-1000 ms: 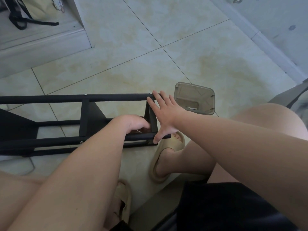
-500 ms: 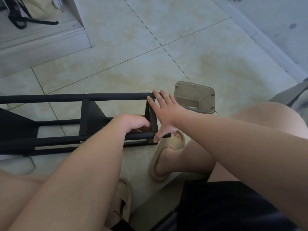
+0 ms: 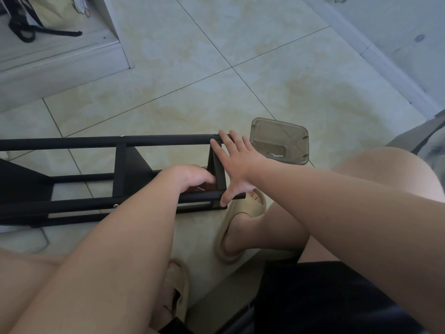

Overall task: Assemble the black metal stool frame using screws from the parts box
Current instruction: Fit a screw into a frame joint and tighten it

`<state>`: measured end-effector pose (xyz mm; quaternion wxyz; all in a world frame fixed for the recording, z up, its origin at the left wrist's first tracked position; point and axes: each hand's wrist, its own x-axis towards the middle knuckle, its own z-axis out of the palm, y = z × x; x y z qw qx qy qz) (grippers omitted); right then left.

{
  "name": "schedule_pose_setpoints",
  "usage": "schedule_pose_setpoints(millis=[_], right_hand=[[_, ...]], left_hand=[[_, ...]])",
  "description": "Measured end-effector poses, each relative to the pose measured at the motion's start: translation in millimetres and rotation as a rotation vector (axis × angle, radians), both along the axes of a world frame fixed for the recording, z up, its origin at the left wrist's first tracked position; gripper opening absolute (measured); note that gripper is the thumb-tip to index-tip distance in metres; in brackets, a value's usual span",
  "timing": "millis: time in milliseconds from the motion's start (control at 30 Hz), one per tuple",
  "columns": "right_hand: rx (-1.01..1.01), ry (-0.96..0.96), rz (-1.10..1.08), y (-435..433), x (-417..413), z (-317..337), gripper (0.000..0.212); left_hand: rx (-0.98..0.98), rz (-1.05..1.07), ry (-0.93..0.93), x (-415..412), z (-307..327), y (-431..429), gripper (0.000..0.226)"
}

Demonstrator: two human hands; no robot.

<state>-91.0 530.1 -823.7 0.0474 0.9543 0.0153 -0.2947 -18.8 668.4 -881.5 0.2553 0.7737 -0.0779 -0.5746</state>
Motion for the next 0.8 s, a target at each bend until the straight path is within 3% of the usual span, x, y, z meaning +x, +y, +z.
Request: schedule_pose_setpoints(millis=[200,367,500,800], right_hand=[[0.002,-0.007,0.002,-0.7,0.0,-1.7,0.16],[0.007,-0.004,0.0,-1.0,0.2,-2.3,0.161],[0.009,-0.006,-0.001,-0.6,0.1,-1.1,0.161],[0.087,-0.027,-0.023,-5.1,-3.1,-5.4,0.161]], left_hand=[[0.015,-0.077,-0.051,0.3,3.6,-0.9,0.053],[-0.059,-0.028,0.0,1.4,-0.6,1.6,0.029],[-0.034,0.022,0.039,1.6,-1.8,2.6,0.047],[-0.063,0.003,0.079,2.5,-6.9,0.6,0.028]])
